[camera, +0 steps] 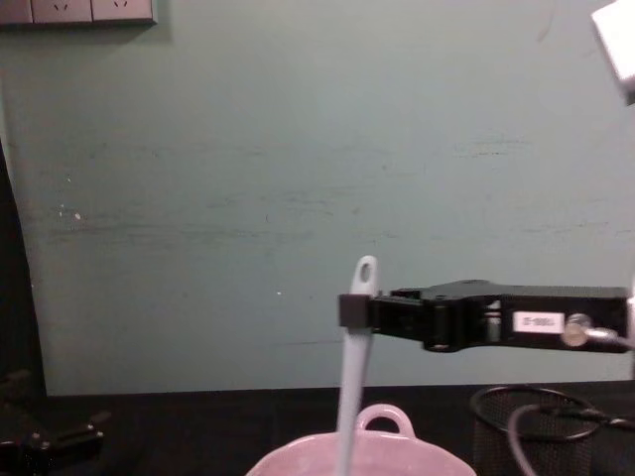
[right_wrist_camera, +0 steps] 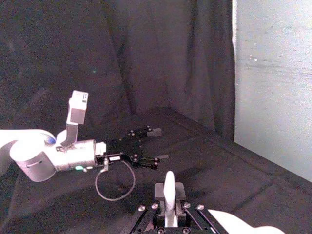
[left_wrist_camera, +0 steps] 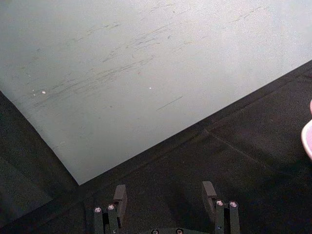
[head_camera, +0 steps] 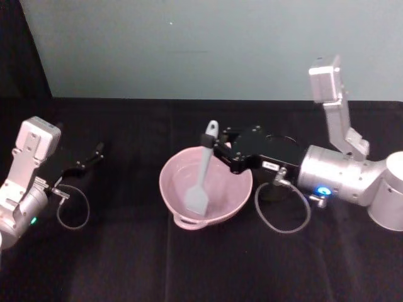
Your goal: Use the one hand to pick up the spoon and stir the clear water in the bowl.
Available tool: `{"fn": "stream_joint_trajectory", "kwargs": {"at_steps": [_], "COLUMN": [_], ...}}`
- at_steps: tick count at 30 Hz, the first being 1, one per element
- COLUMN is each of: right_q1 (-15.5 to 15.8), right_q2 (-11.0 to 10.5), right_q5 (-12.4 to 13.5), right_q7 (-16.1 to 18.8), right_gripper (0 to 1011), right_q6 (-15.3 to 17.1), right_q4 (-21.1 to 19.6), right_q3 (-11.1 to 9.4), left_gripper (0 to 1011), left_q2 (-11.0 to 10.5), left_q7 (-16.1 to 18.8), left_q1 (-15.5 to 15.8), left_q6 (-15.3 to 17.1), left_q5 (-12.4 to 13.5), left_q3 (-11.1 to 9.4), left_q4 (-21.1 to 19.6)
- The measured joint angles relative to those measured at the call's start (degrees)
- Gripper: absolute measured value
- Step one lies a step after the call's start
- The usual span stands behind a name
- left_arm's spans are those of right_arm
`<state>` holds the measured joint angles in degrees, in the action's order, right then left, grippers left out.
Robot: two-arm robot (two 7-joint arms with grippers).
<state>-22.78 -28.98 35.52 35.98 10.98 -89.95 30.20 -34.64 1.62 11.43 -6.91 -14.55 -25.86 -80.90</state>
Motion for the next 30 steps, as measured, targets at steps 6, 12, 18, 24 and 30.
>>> {"fn": "stream_joint_trajectory", "kwargs": {"at_steps": [6,12,18,24,30], "right_q1": [-2.0,-4.6,-7.1,-8.1,-7.7], "right_q2": [2.5,5.6,8.2,9.4,8.7], "right_q5": [0.2,-0.6,-2.3,-4.0,-6.6], "right_q7": [-0.5,-2.2,-4.3,-6.3,-8.7], "right_gripper": [126,126,126,126,126], "right_q6": [-0.7,-3.2,-5.1,-6.6,-7.5], "right_q4": [3.3,7.9,12.6,15.3,14.5], "right_q3": [1.8,3.1,3.4,2.4,1.2], "left_gripper": [1011,1011,1011,1011,1011], "left_q2": [0.0,0.0,0.0,0.0,0.0], "left_q7": [0.0,0.0,0.0,0.0,0.0], "left_q1": [0.0,0.0,0.0,0.0,0.0], "left_q6": [0.0,0.0,0.0,0.0,0.0], "left_q5": [0.0,0.0,0.0,0.0,0.0], "left_q3": [0.0,0.0,0.0,0.0,0.0], "left_q4": [0.0,0.0,0.0,0.0,0.0]}}
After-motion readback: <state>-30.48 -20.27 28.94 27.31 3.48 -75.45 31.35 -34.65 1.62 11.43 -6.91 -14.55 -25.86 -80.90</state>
